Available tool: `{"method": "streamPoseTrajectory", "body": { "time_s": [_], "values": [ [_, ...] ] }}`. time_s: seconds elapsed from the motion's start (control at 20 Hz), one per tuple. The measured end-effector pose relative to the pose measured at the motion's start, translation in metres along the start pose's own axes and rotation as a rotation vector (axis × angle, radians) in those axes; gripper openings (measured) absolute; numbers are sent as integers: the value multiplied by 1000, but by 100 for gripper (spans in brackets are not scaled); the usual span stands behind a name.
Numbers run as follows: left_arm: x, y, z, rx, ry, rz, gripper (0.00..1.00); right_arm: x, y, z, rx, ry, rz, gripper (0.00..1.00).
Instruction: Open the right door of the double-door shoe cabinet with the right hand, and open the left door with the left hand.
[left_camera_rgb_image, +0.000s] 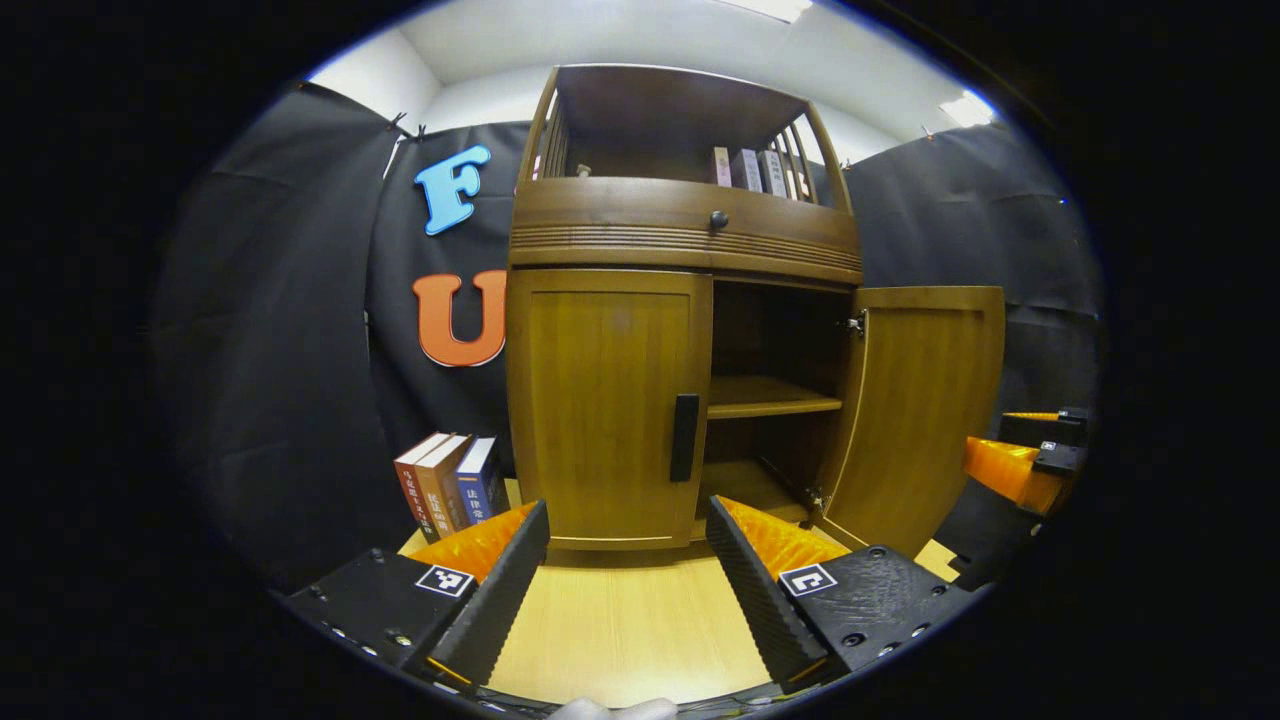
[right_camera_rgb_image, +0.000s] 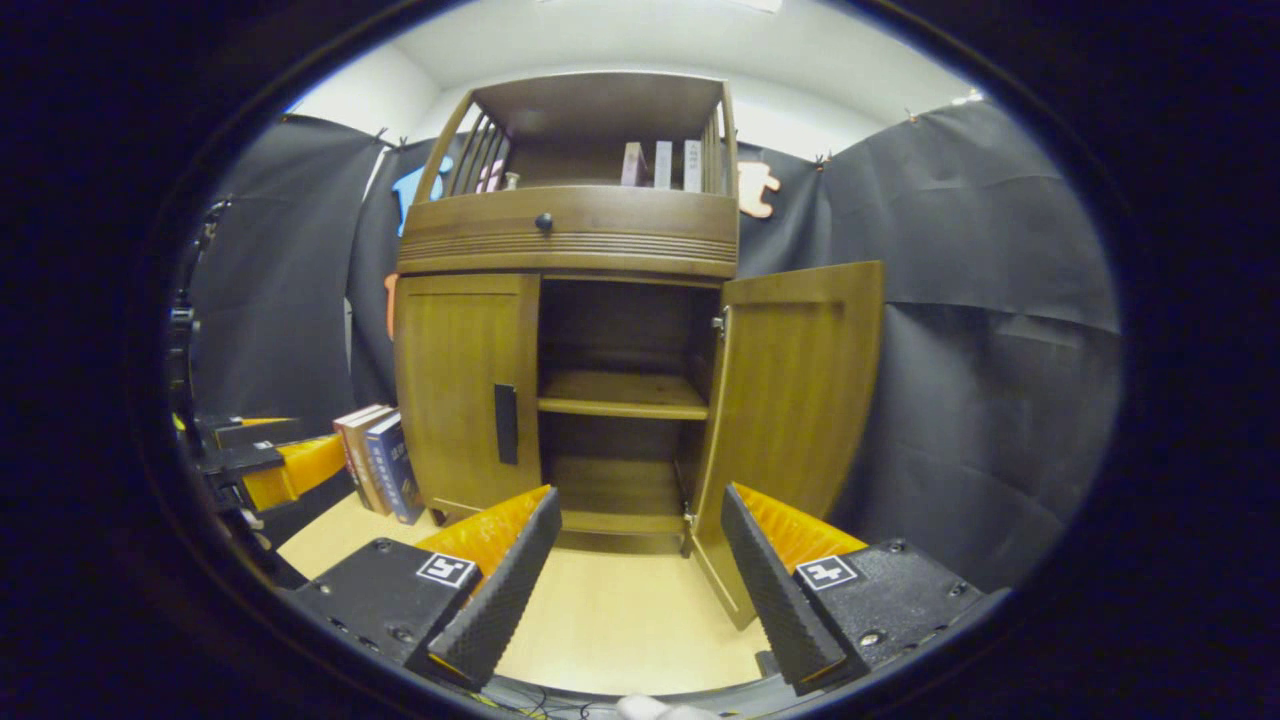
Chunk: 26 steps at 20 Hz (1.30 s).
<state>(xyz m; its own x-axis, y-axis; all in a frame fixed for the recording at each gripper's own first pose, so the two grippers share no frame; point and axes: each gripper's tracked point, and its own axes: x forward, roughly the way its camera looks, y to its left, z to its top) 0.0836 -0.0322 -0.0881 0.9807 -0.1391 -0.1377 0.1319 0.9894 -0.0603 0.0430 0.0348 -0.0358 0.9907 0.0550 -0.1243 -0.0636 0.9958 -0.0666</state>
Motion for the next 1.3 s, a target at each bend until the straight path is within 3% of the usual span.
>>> {"method": "streamPoseTrajectory", "body": {
  "time_s": [0.6,0.95,1.0,1.2,1.3],
  "values": [
    [193,-48,5,-2,-55,-3,95,53,-31,12,-11,40,12,100],
    [255,-58,-15,21,-33,-3,95,65,-51,1,-18,89,-9,100],
    [260,-60,-16,22,-32,-7,77,66,-49,0,-20,96,-3,100],
    [276,-63,-20,16,-38,-13,72,70,-43,-3,-36,107,23,100],
    [276,-56,-21,-6,-30,8,41,71,-40,0,-35,104,37,100]
  ]
}}
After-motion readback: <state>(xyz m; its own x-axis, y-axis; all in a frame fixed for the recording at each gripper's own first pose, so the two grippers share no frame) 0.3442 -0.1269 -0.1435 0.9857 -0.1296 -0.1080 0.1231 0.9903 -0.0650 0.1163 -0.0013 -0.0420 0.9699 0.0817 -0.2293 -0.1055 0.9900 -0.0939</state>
